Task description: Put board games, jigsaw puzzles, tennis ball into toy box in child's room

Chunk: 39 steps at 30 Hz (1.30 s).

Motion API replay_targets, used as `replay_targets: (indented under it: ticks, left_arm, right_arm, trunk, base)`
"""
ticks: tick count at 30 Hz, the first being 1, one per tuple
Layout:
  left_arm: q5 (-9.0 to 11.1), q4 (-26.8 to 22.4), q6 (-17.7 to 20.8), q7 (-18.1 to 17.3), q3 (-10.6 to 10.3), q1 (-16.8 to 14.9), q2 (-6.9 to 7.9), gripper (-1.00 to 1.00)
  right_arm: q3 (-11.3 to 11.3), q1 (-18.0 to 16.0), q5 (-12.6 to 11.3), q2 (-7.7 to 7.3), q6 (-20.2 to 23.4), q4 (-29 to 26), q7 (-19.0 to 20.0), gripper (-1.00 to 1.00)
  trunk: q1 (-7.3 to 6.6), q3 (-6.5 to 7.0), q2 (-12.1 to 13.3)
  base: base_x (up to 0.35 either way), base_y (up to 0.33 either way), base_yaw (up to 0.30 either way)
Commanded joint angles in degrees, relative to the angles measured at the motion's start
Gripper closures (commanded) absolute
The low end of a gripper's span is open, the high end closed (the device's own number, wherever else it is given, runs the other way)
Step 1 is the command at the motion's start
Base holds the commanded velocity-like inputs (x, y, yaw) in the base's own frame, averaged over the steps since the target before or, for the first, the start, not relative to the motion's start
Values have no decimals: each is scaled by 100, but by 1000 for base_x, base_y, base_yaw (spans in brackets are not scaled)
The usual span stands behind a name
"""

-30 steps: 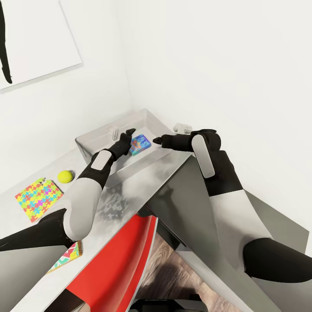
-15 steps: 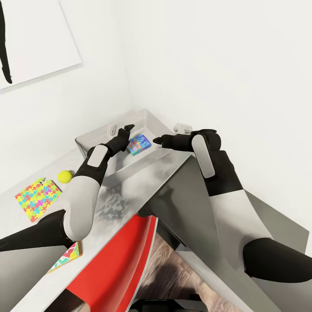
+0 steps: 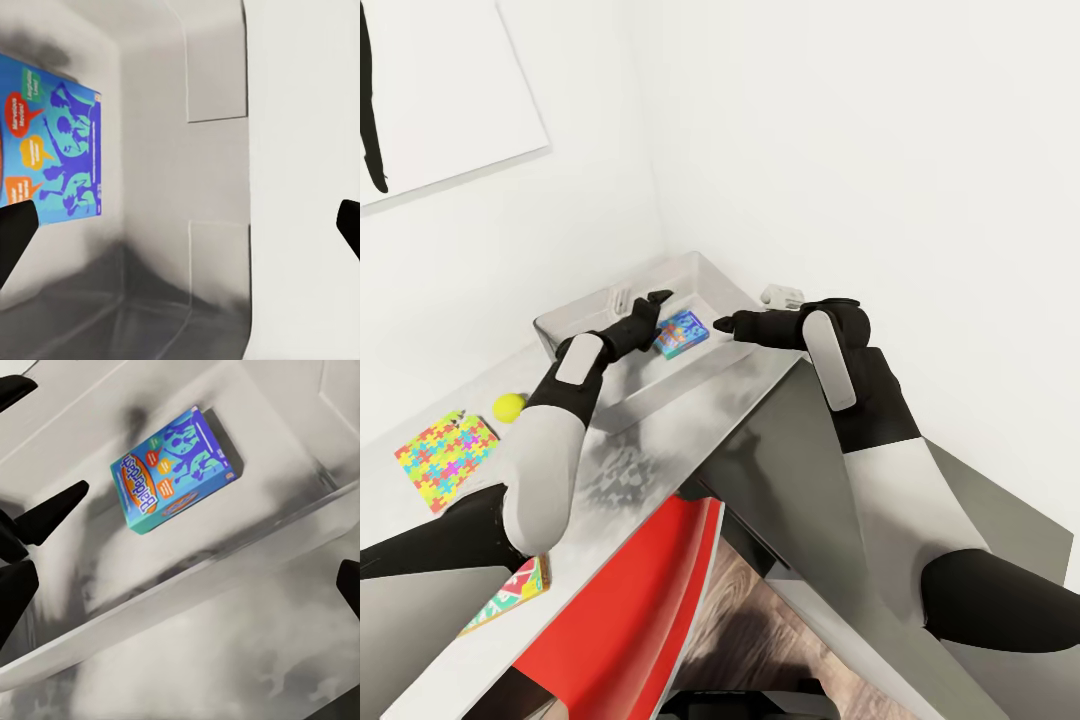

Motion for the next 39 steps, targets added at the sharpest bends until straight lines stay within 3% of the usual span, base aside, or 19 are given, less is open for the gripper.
replay_targets:
  ticks: [1,9,17,29,39]
  left_arm:
    - [10,-4,84,-11,48,-6,3,-100]
    - [9,-123,714,-11,66,-4,217,-100]
    - [12,-619,1499,58,77,-7,420,-100]
    - [64,-1423,2671,715,89,-6,561,-100]
    - [91,-1570,2974,766,80,-3,690,-100]
  right_arm:
    - [2,-5,-49,0,20,-2,-48,-100]
    - [-5,-5,-46,0,19,0,-48,-100]
    - [-3,-5,-42,0,17,1,-48,-100]
    - [-8,-5,-40,0,33,-7,-57,-100]
    - [-18,-5,-41,0,34,-7,-55,-100]
  trunk:
    - [3,-8,-10]
    - [3,-8,-10]
    - [3,-8,-10]
    - [3,-8,-10]
    - [3,-8,-10]
  base:
    - [0,0,0]
    - [0,0,0]
    - [0,0,0]
    - [0,0,0]
    - [0,0,0]
